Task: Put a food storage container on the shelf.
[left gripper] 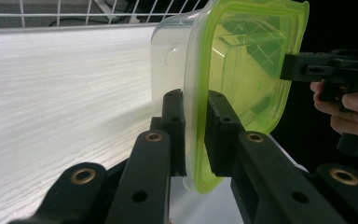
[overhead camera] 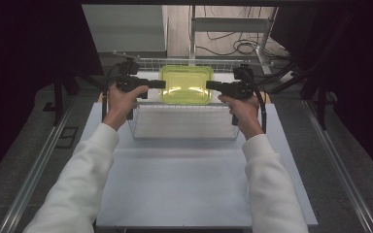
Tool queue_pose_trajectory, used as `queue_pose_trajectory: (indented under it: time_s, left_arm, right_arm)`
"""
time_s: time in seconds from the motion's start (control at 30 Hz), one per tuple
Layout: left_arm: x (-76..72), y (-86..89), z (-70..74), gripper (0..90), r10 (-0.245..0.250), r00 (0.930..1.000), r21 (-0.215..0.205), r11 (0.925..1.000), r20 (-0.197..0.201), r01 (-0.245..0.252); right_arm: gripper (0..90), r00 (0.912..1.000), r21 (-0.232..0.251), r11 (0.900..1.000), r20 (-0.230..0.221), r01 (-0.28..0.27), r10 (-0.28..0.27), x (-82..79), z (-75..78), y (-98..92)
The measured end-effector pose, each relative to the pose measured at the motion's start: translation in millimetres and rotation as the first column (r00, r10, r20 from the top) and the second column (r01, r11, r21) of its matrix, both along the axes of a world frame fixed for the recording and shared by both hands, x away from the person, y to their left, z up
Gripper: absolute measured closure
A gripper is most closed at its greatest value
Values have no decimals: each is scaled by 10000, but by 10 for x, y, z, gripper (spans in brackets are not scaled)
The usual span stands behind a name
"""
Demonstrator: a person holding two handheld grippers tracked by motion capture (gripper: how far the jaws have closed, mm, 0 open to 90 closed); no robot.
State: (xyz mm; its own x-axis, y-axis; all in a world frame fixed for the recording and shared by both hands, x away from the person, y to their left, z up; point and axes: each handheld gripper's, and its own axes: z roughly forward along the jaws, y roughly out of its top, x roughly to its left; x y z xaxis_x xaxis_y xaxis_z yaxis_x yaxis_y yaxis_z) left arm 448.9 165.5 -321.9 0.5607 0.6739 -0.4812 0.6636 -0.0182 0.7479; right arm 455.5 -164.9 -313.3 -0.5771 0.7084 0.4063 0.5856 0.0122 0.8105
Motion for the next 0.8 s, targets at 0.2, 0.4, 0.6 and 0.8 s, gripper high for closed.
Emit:
queue_pose_trajectory:
  time_s: [0.2, 0.4, 0.6, 0.8]
  left_arm:
    - [105, 11, -14, 799, 64, 9995, -180, 9998, -310, -70]
    - [267, 54, -24, 792, 23, 9911, -916, 9957, -1327, -146]
    - [403, 126, -103, 777, -87, 9773, -1905, 9812, -2116, -325]
    - [499, 143, -191, 768, 94, 9675, -2446, 9669, -2528, -733]
  right_arm:
    - [785, 9996, 256, 9995, -214, 171, -166, 102, -25, 2]
    - [784, 9970, 739, 9963, -674, 436, -386, 206, -47, -9]
    - [769, 9915, 1664, 9835, -1203, 703, -506, 344, -126, -42]
    - [742, 9818, 2131, 9715, -1781, 1041, -662, 435, -213, -53]
